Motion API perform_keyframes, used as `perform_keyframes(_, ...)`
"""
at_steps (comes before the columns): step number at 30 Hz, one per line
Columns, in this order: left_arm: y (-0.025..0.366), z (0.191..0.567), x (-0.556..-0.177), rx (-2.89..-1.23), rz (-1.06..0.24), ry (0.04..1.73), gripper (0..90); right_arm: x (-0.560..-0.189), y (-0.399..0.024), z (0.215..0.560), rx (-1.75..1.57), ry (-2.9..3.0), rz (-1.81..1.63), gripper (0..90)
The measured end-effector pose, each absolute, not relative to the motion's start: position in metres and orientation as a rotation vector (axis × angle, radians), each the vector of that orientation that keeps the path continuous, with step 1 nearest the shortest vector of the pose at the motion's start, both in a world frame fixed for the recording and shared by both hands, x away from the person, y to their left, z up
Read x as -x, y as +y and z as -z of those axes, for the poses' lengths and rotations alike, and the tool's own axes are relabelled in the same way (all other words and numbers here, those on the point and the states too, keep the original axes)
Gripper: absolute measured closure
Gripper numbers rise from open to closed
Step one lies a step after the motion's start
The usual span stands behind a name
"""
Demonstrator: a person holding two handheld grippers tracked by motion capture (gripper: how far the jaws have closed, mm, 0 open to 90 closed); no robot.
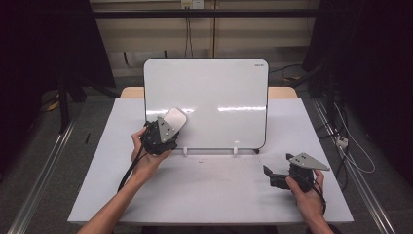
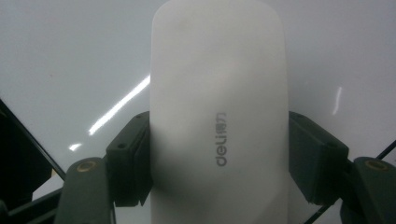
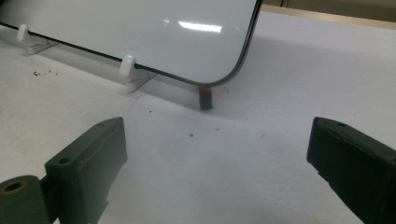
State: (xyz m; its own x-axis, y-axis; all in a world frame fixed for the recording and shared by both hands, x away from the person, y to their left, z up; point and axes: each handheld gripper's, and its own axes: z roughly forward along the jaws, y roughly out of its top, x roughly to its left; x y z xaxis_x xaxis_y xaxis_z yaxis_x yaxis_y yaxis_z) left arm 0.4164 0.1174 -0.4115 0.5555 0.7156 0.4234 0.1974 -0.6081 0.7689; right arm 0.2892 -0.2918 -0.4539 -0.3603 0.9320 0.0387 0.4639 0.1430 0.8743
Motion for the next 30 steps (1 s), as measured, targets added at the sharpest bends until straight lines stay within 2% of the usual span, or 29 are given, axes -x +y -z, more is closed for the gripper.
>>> perform_keyframes(16,0.1174,0.4127,-0.4180,-2.119,-0.975,0.751,28.8,-0.2883,-0.2922,0.4541,-1.331,1.899,-1.150,4.9)
perform_keyframes(24,0.1155,0.4120,-0.4174,-2.118,-0.934,0.806,11.3,-0.2897,-0.2903,0.4544,-1.326,1.904,-1.145,4.9)
perform_keyframes(30,0.1147,0.4080,-0.4158,-2.092,-0.934,0.792,5.4,-0.2892,-0.2904,0.4542,-1.325,1.903,-1.146,4.9)
